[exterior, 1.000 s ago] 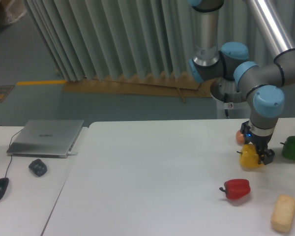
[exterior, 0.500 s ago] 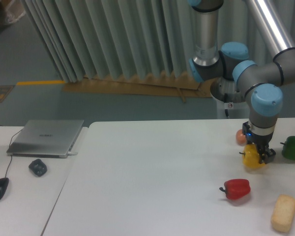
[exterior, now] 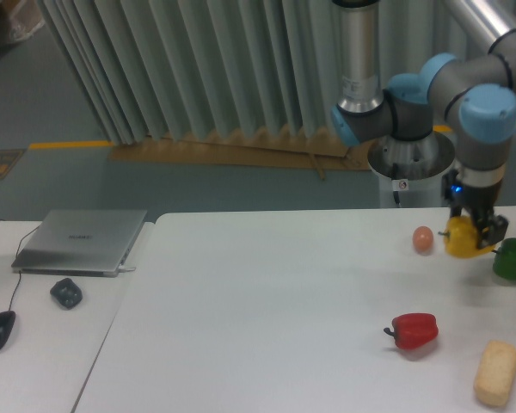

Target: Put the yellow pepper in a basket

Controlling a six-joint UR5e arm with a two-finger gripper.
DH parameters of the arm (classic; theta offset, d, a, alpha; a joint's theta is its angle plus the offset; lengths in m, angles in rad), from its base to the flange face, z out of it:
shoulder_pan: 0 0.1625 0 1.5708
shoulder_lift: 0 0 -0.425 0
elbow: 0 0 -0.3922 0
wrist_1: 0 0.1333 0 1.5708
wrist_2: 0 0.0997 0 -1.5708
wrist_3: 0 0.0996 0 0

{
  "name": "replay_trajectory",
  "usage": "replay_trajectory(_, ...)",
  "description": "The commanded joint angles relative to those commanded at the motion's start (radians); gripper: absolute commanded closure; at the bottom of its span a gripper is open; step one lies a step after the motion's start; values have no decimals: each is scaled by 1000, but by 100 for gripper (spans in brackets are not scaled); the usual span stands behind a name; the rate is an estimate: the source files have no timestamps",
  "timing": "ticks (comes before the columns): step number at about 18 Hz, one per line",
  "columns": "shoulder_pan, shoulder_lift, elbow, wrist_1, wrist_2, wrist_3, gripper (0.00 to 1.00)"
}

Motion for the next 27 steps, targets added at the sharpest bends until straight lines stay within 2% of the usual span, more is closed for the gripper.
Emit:
replay_trajectory(11, 193, 2, 11, 6, -2, 261, 37)
replay_trajectory(14, 245, -14, 26, 12, -2, 321, 37)
replay_trajectory(17, 279, -54, 37, 17, -2, 373, 37)
replay_trajectory(20, 321, -95, 37, 67, -2, 440, 37)
replay_trajectory(24, 373, -162, 37, 162, -3, 531, 37)
replay_trajectory(27, 388, -199, 52, 182, -3, 551, 37)
